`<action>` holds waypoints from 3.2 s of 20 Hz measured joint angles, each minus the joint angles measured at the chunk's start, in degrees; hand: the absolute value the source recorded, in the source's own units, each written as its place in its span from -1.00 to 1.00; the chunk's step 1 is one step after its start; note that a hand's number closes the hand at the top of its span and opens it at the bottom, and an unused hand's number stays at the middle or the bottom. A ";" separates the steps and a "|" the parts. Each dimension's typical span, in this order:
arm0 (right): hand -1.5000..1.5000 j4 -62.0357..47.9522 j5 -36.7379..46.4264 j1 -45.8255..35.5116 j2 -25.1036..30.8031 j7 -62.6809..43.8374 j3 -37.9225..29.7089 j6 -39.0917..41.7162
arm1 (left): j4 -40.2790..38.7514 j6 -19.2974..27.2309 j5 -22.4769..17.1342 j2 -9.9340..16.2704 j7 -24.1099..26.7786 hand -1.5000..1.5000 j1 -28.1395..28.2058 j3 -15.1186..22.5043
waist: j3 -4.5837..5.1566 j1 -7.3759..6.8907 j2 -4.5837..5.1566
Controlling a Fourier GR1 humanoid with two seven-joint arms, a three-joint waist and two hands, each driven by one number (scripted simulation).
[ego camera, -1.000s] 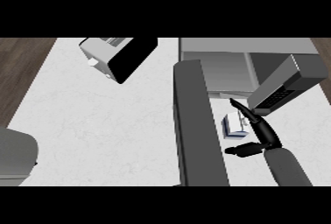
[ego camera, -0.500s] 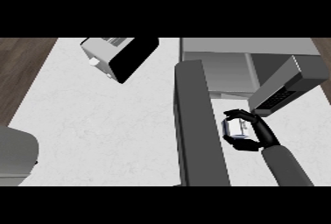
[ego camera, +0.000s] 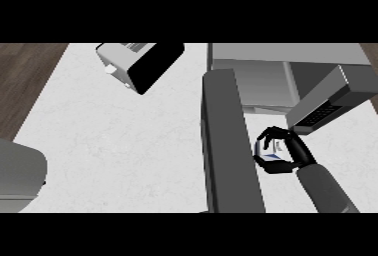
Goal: Pick up the milk, place it into the microwave and close the microwave
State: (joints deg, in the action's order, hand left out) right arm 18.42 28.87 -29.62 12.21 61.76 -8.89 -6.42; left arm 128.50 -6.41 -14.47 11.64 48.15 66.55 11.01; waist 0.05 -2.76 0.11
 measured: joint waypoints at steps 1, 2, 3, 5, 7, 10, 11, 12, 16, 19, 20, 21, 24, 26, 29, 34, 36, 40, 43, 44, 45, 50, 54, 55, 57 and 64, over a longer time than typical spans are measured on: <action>1.00 -0.35 -0.46 -0.10 0.14 0.11 -0.68 -0.41 | 0.29 -0.26 -0.22 0.16 0.09 -1.00 0.52 -0.16 | -0.03 -0.04 -0.01; 1.00 -0.74 -0.76 -0.60 0.32 -0.13 -1.27 -0.97 | 0.55 -0.18 0.08 0.11 -0.12 -1.00 0.49 0.13 | -0.05 -0.03 0.03; 1.00 -1.16 -1.24 -0.74 0.50 -0.27 -2.06 -1.58 | 0.35 -0.59 -0.25 0.38 -0.06 -1.00 0.50 -0.17 | -0.06 -0.15 0.09; 1.00 -1.65 -2.25 -0.82 0.31 -0.56 -3.59 -3.25 | 0.64 -0.96 -0.22 0.44 0.10 -1.00 1.34 0.17 | -0.07 -0.30 0.14; 1.00 -2.22 -3.51 -1.17 0.85 -0.07 -5.06 -3.29 | 0.47 -1.40 -0.26 0.52 0.47 -1.00 1.63 0.21 | -0.09 -0.35 0.19; 1.00 -2.79 -4.28 -2.54 0.21 0.22 -5.93 -3.36 | 0.87 -1.94 -0.82 0.71 0.69 -1.00 2.21 -0.20 | -0.06 -0.23 0.25; 1.00 -2.68 -4.31 -2.37 -0.13 0.59 -5.93 -3.40 | 1.17 -1.93 -1.25 0.75 0.35 -1.00 2.17 -0.52 | -0.03 -0.02 0.21; 1.00 -2.62 -4.32 -2.93 -0.18 0.63 -5.85 -3.15 | 0.17 -2.20 -1.87 0.92 0.38 -1.00 1.43 -1.39 | -0.03 0.19 0.21; 1.00 -1.65 -4.79 -3.45 -0.84 1.44 -5.09 -0.01 | -1.27 -3.39 -2.53 1.04 1.47 -1.00 1.96 -2.22 | 0.01 0.77 0.01; 1.00 0.23 -4.74 -4.17 -1.86 0.92 -3.90 1.67 | -0.73 -3.17 -2.93 0.82 0.96 -1.00 2.25 -2.82 | -0.02 1.40 -0.11; 1.00 1.45 -4.58 -4.15 -2.94 0.54 -3.40 1.40 | -0.84 -3.28 -3.00 0.78 0.97 -1.00 2.57 -2.96 | -0.01 1.62 -0.20; 1.00 2.76 -4.60 -3.82 -3.34 0.26 -3.03 1.44 | -1.08 -3.28 -3.27 0.64 0.91 -1.00 2.49 -3.26 | -0.02 1.83 -0.25; 1.00 6.70 -4.99 -4.42 -3.82 -2.19 -2.61 1.11 | -1.58 -3.69 -4.77 0.77 0.03 -1.00 2.12 -4.55 | -0.02 2.31 -0.36; 1.00 8.43 -5.16 -5.25 -3.90 -3.93 -2.66 0.24 | -2.03 -4.42 -4.93 0.80 0.27 -1.00 2.66 -4.91 | -0.03 2.24 -0.34; 1.00 10.56 -5.19 -7.67 -4.42 -8.23 -2.41 -0.68 | -2.82 -4.85 -5.79 0.80 0.00 -1.00 1.85 -6.31 | -0.03 2.23 -0.31; 1.00 10.01 -4.89 -13.29 -4.62 -15.57 -2.17 -0.80 | -2.27 -5.21 -7.25 1.36 -2.32 -1.00 0.41 -8.37 | -0.06 1.84 -0.08; 1.00 8.36 -4.81 -15.31 -3.73 -16.86 -2.42 -0.24 | -3.76 -5.66 -7.18 1.10 -2.09 -1.00 -0.47 -8.91 | -0.08 1.49 0.05; 1.00 4.19 -3.42 -20.47 -3.87 -19.98 -2.72 -4.20 | -5.86 -6.25 -7.38 1.29 -2.68 -1.00 -3.06 -9.92 | -0.10 0.67 0.42; 1.00 0.99 -2.87 -23.11 -3.44 -20.94 -3.69 -8.19 | -7.02 -6.90 -7.74 1.61 -2.98 -1.00 -4.66 -10.53 | -0.13 -0.15 0.85; 1.00 -0.10 -2.58 -23.94 -3.26 -21.47 -3.89 -9.47 | -7.18 -6.75 -7.70 1.57 -3.39 -1.00 -5.44 -10.47 | -0.13 -0.41 1.02; 1.00 -1.09 -2.40 -24.72 -2.54 -22.01 -4.17 -10.22 | -7.10 -6.99 -8.20 1.97 -3.79 -1.00 -5.70 -10.92 | -0.15 -0.80 1.24; 1.00 -4.77 -2.38 -27.36 -1.41 -25.84 -6.20 -17.22 | -7.82 -6.99 -8.54 2.47 -5.43 -1.00 -8.42 -11.06 | -0.20 -2.06 2.05; -1.00 -5.95 -3.86 -28.42 -0.70 -26.32 -8.65 -21.07 | -8.78 -6.64 -8.37 2.85 -6.44 -1.00 -10.52 -11.47 | -0.27 -2.88 2.61; -1.00 -6.17 -4.00 -28.36 -0.48 -25.96 -9.01 -21.97 | -8.76 -6.52 -8.25 2.90 -6.68 -1.00 -10.81 -11.50 | -0.29 -3.09 2.72; -1.00 -6.61 -3.78 -28.43 -0.43 -25.43 -9.24 -24.56 | -8.78 -6.53 -8.08 3.23 -7.08 -1.00 -11.34 -11.68 | -0.31 -3.51 2.87; -1.00 -9.76 -1.69 -29.56 0.32 -25.12 -7.98 -24.97 | -9.99 -6.21 -6.43 3.81 -8.08 -1.00 -15.06 -11.39 | -0.33 -4.38 3.32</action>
State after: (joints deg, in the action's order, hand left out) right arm 8.65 27.18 -59.19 12.54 36.64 -16.87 -31.39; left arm 118.52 -12.62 -20.90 15.45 40.07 51.49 -0.38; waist -0.28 -7.14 3.43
